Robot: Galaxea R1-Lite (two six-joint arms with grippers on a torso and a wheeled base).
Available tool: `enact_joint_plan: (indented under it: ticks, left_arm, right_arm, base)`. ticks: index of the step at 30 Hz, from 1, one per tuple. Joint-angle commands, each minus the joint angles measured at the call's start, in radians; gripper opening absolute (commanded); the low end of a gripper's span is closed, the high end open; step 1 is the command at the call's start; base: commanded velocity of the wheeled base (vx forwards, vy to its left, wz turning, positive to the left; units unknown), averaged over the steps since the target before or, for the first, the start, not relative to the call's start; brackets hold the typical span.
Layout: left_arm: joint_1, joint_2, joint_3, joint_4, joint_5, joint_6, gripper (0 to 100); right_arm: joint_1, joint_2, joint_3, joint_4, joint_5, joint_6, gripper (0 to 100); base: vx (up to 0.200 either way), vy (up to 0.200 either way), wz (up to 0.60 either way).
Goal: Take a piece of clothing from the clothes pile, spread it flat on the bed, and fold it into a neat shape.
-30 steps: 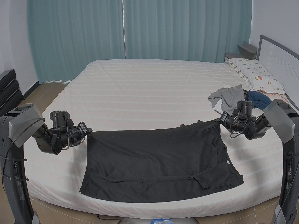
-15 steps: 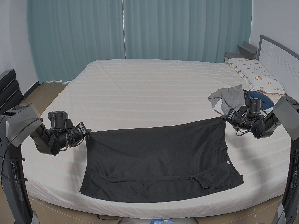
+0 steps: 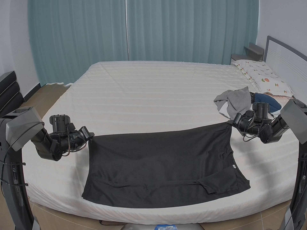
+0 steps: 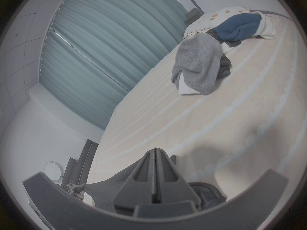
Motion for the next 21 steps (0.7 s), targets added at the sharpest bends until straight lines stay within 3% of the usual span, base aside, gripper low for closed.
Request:
enact_joint_plan:
  ticks: [1,13,14,21]
  left_arm:
    - [0.001,-0.04,0.043,0.002,-0.002,0.014,0]
    - [0.001,-0.083,0.15,-0.005,-0.001,0.155,0]
    - [0.006,-0.09,0.197,-0.005,-0.001,0.232,0]
    - [0.004,-0.122,0.326,-0.008,0.008,0.375,0]
  right_arm:
    - [-0.009,-0.043,0.049,0.019,0.019,-0.001,0]
    - [-0.049,-0.132,0.241,0.009,0.077,-0.046,0]
    - [-0.062,-0.152,0.316,0.008,0.111,-0.136,0]
    - [-0.078,-0.186,0.419,0.019,0.157,-0.184,0]
  base:
    - [0.0,0.0,0.0]
    - [0.0,0.0,0.0]
    - [0.0,0.0,0.0]
    - [0.0,0.0,0.0]
